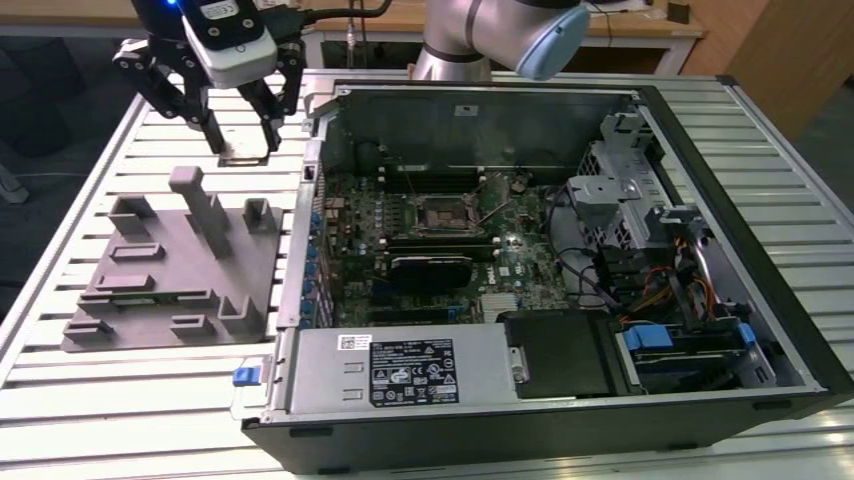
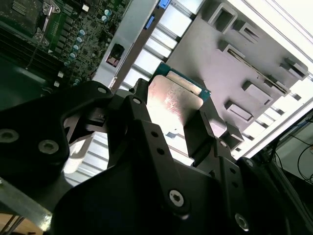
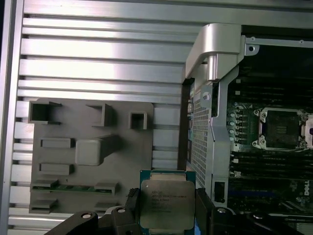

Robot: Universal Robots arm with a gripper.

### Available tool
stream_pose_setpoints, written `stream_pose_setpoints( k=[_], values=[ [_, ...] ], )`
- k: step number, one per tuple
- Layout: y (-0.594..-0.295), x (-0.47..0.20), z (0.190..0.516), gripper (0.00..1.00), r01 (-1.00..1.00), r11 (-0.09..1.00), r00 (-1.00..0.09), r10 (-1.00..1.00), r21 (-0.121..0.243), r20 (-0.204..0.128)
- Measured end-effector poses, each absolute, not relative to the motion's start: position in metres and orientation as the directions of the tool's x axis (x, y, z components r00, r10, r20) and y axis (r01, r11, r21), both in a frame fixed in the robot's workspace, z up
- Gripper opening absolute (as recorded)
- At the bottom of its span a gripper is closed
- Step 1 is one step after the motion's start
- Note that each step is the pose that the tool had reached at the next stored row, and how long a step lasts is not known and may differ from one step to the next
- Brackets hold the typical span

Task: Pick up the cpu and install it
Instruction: 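Pick up the cpu and move it towards the insertion slot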

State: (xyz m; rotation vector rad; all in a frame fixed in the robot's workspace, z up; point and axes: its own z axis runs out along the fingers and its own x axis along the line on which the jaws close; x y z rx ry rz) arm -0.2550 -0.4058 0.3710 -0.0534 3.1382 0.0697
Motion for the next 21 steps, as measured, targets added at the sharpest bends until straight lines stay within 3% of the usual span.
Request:
stream_pose_setpoints(
  k=[21],
  values=[
    [-0.4058, -0.2447, 0.371, 0.54, -0.034, 0.998, -0.999, -0.034, 0.044, -0.003]
  ],
)
